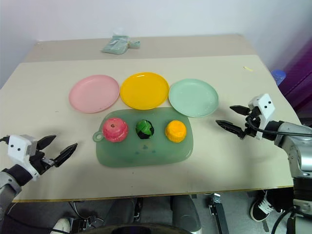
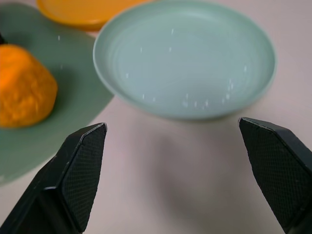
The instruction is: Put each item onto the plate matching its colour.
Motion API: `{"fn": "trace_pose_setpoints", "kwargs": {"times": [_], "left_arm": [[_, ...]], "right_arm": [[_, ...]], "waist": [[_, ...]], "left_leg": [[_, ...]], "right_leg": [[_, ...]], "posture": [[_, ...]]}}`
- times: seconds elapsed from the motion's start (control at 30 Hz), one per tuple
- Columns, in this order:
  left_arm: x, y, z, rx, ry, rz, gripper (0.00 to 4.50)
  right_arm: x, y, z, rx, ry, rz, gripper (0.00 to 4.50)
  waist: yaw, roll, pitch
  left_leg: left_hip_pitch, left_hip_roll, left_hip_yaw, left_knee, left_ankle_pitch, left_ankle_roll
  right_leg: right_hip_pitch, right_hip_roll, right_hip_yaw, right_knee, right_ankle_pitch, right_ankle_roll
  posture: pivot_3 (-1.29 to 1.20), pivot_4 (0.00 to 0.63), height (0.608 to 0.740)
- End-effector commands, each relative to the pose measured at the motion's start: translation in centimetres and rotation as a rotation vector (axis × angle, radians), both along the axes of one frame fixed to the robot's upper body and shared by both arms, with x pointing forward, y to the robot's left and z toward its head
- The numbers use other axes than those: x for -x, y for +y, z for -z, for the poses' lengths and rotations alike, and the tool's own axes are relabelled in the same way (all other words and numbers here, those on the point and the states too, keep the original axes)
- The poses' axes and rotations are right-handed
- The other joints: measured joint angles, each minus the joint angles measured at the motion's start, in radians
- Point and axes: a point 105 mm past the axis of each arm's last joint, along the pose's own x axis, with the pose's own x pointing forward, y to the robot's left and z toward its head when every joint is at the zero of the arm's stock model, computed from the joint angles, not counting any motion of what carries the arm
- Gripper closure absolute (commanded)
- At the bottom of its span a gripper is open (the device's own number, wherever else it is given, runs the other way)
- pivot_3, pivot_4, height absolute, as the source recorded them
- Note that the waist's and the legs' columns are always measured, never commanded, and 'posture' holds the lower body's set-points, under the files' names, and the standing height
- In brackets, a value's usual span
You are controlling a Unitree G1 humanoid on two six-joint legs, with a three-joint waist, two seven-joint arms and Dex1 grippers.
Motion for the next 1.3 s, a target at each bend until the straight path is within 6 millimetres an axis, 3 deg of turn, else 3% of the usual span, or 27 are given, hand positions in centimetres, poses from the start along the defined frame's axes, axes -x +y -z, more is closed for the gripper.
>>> {"fn": "trace_pose_setpoints", "kwargs": {"times": [0.03,0.3,0.6,0.9,1.0,1.1,1.2,1.3], "left_arm": [[0.2,-0.2,-0.6,-0.014,-0.024,-0.007,0.00],[-0.2,-0.2,-1.0,-0.012,-0.043,-0.022,0.00],[-2.3,-0.4,-3.0,0.051,-0.119,-0.014,0.00],[-5.1,-1.1,-3.3,0.142,-0.118,0.066,0.00],[-6.4,-2.7,-5.0,0.216,-0.168,0.136,0.00],[-6.6,-5.8,-6.7,0.271,-0.176,0.316,0.00],[-6.1,-8.0,-6.4,0.213,-0.124,0.475,0.00],[-6.1,-9.6,-4.7,0.057,-0.045,0.596,0.00]], "right_arm": [[-0.5,1.0,-1.2,0.012,-0.053,-0.022,0.10],[-1.4,0.8,-1.8,0.022,-0.095,0.014,0.10],[-1.8,0.2,-2.1,0.003,-0.160,0.112,0.10],[0.6,2.1,-2.4,-0.051,-0.168,0.061,0.10],[1.2,2.2,-2.4,-0.062,-0.169,0.064,0.10],[2.4,3.5,-2.1,-0.072,-0.135,-0.011,0.10],[3.8,4.9,-1.9,-0.075,-0.099,-0.099,0.10],[5.1,6.2,-1.7,-0.082,-0.055,-0.171,0.10]], "waist": [[0.000,0.000,0.000],[0.002,0.000,0.000],[0.001,0.000,0.000],[0.001,0.000,0.000],[0.005,0.000,0.000],[0.004,0.000,0.000],[-0.001,0.000,0.000],[-0.003,0.000,0.000]], "left_leg": [[0.000,0.000,0.000,0.000,0.000,0.000],[0.000,0.000,0.000,0.000,0.000,0.000],[0.000,-0.001,0.000,0.000,0.000,0.000],[0.000,-0.001,-0.001,0.000,0.000,0.000],[0.000,-0.001,-0.001,0.001,0.000,0.000],[-0.001,-0.001,-0.002,0.002,0.000,0.000],[-0.001,-0.001,-0.002,0.001,0.000,0.000],[0.000,-0.001,-0.001,0.001,0.000,0.000]], "right_leg": [[0.000,0.000,0.000,0.000,0.000,0.000],[0.000,0.000,0.000,0.000,0.000,0.000],[0.000,0.000,0.000,0.000,0.000,0.000],[0.000,0.000,0.000,0.001,0.000,0.000],[0.000,0.000,-0.001,0.001,0.000,0.000],[0.001,0.000,-0.001,0.001,0.000,0.000],[0.001,0.001,-0.001,0.001,0.000,0.000],[0.000,0.002,0.000,0.001,0.000,0.000]], "posture": [[0.00,0.150,0.740],[0.00,0.150,0.740],[0.00,0.150,0.740],[0.00,0.150,0.740],[0.00,0.150,0.740],[0.00,0.150,0.740],[0.00,0.150,0.740],[0.00,0.150,0.740]]}}
